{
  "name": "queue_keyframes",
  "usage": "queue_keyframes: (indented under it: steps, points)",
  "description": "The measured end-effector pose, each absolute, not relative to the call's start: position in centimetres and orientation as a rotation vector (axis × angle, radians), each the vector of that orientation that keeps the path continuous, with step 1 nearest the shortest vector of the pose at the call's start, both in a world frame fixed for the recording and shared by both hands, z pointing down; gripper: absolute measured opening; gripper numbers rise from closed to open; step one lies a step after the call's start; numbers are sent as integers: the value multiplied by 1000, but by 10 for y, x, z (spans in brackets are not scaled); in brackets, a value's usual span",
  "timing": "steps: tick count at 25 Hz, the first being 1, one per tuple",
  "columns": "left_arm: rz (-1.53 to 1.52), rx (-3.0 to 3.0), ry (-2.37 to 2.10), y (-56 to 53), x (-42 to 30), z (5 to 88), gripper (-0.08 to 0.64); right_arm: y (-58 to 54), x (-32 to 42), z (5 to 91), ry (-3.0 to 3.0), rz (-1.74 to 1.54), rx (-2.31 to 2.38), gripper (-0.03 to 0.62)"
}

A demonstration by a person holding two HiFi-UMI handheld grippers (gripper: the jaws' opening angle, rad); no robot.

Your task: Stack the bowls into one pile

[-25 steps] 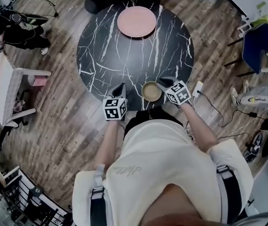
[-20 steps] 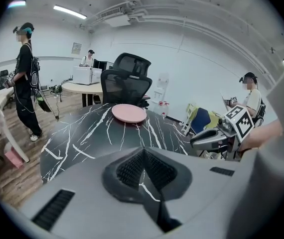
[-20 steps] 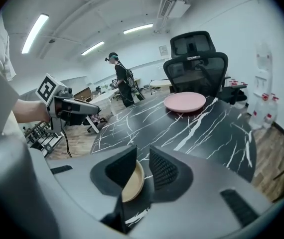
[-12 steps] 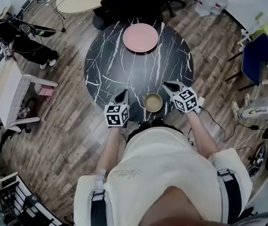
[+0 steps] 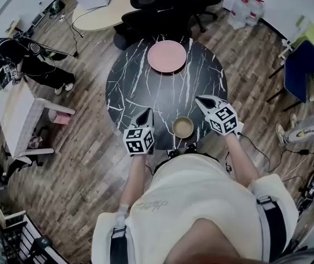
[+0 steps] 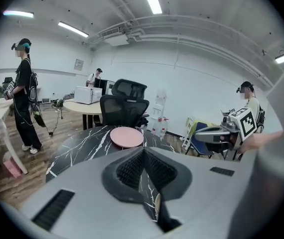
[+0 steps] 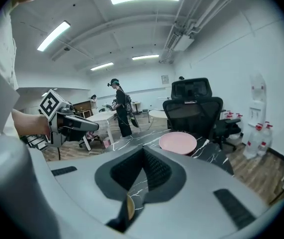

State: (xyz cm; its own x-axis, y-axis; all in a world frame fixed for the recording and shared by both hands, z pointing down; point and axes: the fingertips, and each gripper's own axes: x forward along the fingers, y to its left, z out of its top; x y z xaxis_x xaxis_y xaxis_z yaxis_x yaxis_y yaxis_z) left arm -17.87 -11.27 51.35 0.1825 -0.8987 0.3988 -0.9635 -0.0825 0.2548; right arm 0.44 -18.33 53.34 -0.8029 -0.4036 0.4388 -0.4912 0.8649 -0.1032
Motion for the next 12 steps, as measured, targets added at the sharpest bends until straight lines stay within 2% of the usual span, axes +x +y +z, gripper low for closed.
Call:
queue_keyframes:
  steps: [12]
  points:
    - [168,2168,-1822,-138,-181,434,18,-193,-21,442,-2751,244,693,8]
